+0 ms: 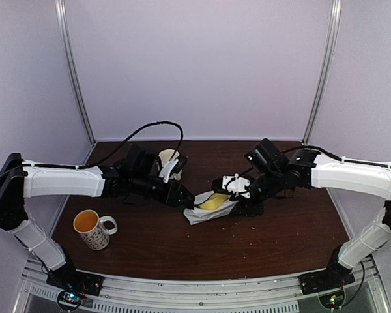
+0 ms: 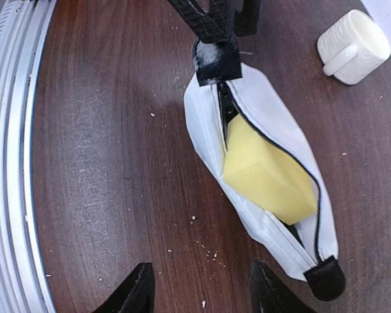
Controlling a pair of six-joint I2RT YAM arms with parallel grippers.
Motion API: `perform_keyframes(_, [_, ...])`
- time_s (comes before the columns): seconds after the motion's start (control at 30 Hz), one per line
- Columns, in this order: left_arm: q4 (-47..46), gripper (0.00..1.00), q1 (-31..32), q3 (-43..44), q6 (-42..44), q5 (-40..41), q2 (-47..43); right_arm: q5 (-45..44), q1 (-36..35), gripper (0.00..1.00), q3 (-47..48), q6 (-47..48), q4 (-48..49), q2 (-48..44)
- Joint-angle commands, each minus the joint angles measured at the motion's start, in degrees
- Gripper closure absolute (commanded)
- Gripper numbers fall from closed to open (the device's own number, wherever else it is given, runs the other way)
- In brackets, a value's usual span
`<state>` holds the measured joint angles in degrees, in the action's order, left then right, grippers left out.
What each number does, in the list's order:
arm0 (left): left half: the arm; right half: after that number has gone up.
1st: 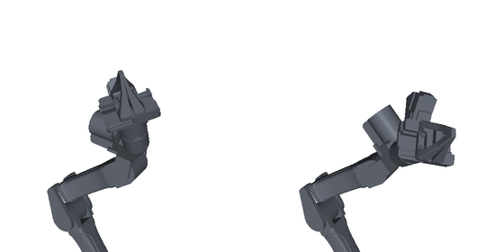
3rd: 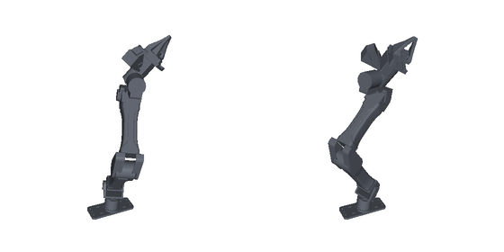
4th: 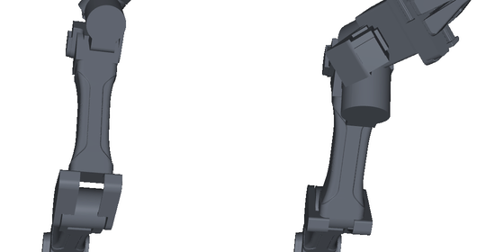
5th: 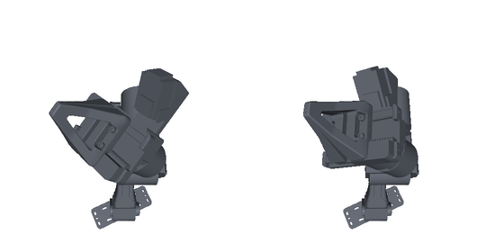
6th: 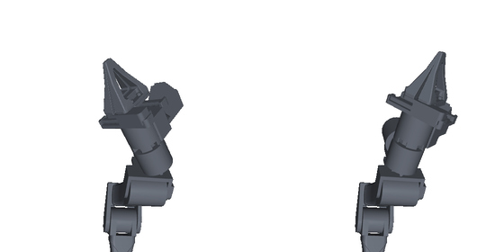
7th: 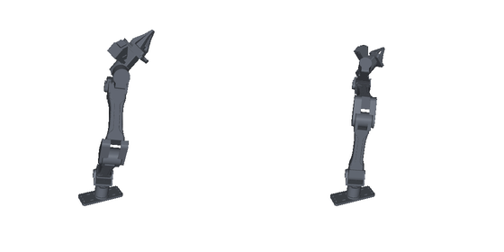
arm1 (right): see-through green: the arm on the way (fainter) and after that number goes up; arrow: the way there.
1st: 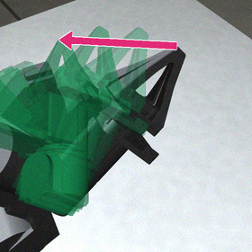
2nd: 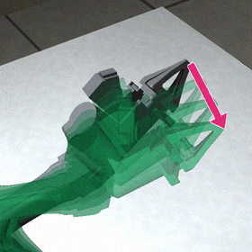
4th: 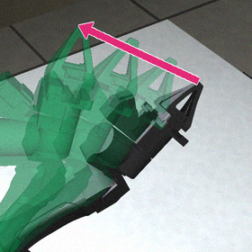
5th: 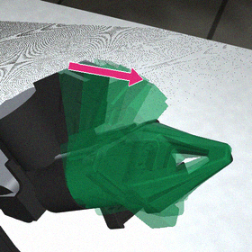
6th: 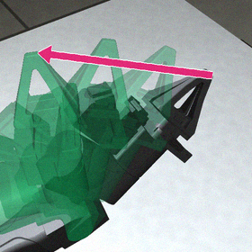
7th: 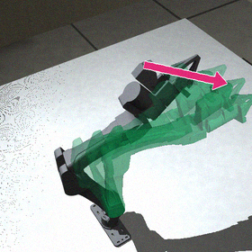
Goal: Sort the hair-cutting tools
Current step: Adjust the sponge in the kit bag.
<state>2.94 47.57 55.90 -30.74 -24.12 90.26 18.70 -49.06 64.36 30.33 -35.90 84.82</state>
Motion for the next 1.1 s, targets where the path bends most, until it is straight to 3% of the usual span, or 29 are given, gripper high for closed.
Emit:
perform_keyframes(0.0, [4.7,0.52,-0.2,4.3,9.0,8.4,-3.4,1.9,2.0,0.49,-1.8,9.2,-2.3,-3.7])
perform_keyframes(0.2, [8.6,0.48,0.0,10.4,14.4,12.0,0.4,6.8,6.8,0.54,2.3,19.7,-5.1,2.7])
perform_keyframes(0.3, [12.2,0.48,0.0,15.4,15.9,10.2,3.8,6.0,7.6,0.60,6.3,20.7,-5.6,6.6])
perform_keyframes(0.47, [12.1,0.48,0.0,17.2,14.2,5.4,7.6,4.0,8.2,0.63,9.5,22.4,-5.2,10.8])
perform_keyframes(0.67, [9.6,0.48,0.0,17.2,11.3,0.4,10.3,4.1,9.5,0.62,13.1,22.9,-6.1,15.3])
perform_keyframes(1.07, [9.5,0.47,-0.1,18.5,8.6,1.5,13.6,2.8,11.0,0.59,18.0,24.5,-9.0,24.1])
